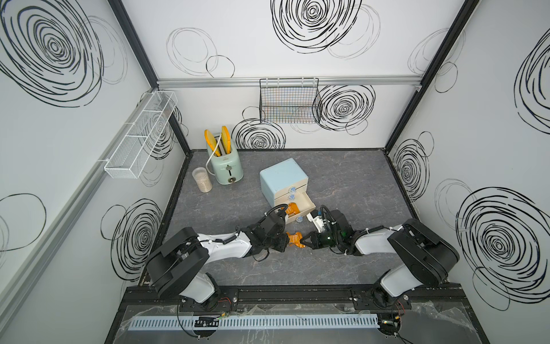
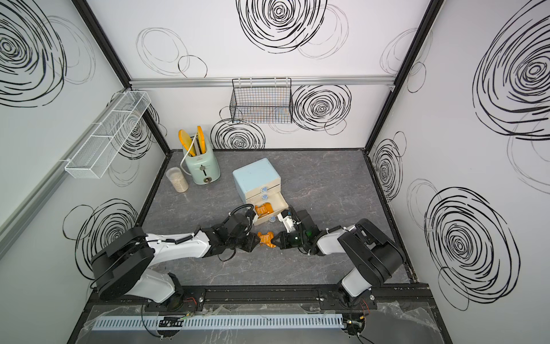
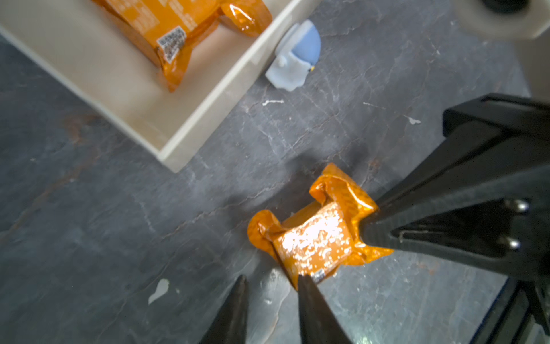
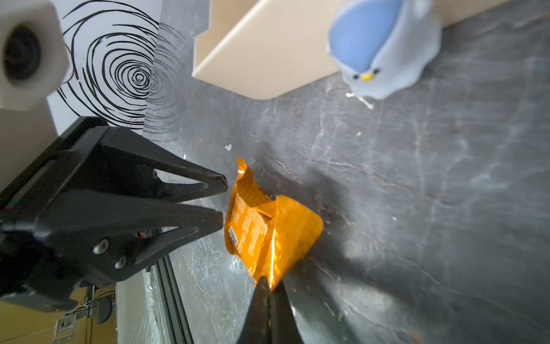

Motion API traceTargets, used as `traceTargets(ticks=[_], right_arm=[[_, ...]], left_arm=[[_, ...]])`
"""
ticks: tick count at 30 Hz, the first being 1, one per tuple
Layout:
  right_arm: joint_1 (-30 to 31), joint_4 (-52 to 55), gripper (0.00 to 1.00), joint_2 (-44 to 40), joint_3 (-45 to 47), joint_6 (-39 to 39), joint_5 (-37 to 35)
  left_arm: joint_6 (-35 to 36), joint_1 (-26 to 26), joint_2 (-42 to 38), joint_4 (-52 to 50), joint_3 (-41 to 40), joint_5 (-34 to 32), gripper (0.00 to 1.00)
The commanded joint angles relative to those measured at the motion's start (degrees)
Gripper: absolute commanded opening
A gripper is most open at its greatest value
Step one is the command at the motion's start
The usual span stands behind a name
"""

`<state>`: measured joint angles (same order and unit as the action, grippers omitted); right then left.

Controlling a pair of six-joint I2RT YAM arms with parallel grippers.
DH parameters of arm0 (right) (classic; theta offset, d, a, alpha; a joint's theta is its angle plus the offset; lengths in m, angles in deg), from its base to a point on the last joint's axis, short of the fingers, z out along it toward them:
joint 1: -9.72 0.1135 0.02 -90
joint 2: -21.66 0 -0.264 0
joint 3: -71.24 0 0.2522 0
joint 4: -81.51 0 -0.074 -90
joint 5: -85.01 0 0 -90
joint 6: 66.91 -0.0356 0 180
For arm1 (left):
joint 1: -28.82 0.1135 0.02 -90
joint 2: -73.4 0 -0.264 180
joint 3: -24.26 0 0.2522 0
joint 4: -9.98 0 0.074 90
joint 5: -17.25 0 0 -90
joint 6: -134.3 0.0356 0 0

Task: Place the cookies into the drawer by color
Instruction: Pick up the cookie at the center of the board.

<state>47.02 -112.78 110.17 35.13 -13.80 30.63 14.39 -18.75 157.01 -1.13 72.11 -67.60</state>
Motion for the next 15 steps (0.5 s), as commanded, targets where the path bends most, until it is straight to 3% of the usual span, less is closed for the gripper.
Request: traceTargets(ticks=[1,7,15], right_arm=[[0.07,2.57,0.00,-2.20,0.54,0.00,-0.90],[0.11,7.05,0.00,-7.63,-0.44,3.71,-0.86],[-0.71,13.75,0.00,-14.97,-2.91,8.14,-1.57]], left_arm=[[0.59,0.44,-5.50,-3.92,1.89,-1.18,0.43],[3.63,5.00,-16.05,-12.21,4.80,-0.72,0.51],[10.08,18.58,-24.38,-21.11,9.91,6.37,0.51]])
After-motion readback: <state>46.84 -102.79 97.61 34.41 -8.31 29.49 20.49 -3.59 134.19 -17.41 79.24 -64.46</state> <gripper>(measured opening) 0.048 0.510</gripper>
